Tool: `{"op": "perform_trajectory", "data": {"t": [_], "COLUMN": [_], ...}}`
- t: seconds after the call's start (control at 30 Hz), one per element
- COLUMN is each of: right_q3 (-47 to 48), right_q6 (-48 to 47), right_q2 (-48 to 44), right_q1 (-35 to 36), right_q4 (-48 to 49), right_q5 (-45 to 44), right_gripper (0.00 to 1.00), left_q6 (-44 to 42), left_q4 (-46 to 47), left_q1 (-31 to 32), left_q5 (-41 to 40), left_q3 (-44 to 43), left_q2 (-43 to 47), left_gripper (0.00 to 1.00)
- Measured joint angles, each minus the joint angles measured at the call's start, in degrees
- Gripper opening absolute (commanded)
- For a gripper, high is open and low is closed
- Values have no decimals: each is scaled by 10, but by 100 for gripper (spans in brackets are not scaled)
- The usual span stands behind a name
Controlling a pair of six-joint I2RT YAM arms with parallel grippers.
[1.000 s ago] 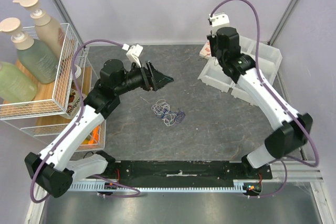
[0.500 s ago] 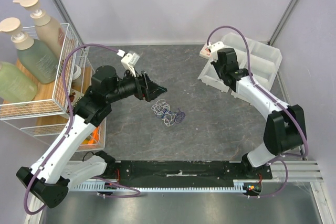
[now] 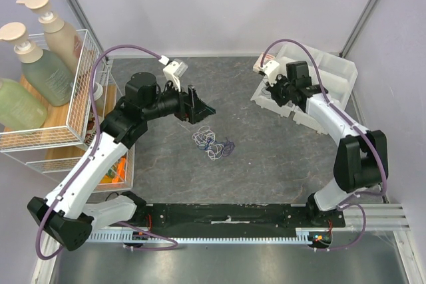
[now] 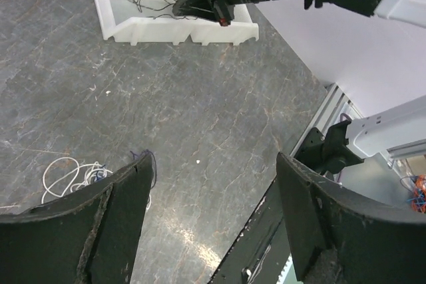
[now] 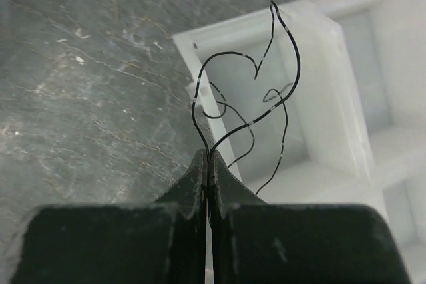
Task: Untangle the cables
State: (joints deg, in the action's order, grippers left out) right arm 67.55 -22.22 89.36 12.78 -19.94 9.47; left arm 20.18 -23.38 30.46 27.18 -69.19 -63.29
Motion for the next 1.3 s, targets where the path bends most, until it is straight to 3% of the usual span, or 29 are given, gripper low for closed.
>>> {"op": "perform_trajectory", "data": {"t": [0.17,0.47,0.63,0.9,1.1,1.3], "right_q3": [57,92,94,152,203,227], "right_q6": [-10,-38,-54,-17,33,78], "right_q2": [56,103,108,189,217,219], "right_q1": [-7,-8,-9,-9,-9,-8], "right_q4": [-35,-70,-85,-99,-110,-125], "right_q5": [56,-110,-117,-122,-130,-144], "right_gripper": [0,0,0,2,16,47], "left_q6": [-18,-46,-71,-92,-92,-92], "left_q4": [-19,-53,-67,-78,-80,-82], "left_q1": [0,2,24,41,41,41], "left_q5": [-1,-21,-43,-54,-59,-59], "left_q3": [-4,-4,-4,-5,-6,-14], "left_q2": [5,37,38,34,30,18], "left_gripper": [82,84,85,86,85,85]}}
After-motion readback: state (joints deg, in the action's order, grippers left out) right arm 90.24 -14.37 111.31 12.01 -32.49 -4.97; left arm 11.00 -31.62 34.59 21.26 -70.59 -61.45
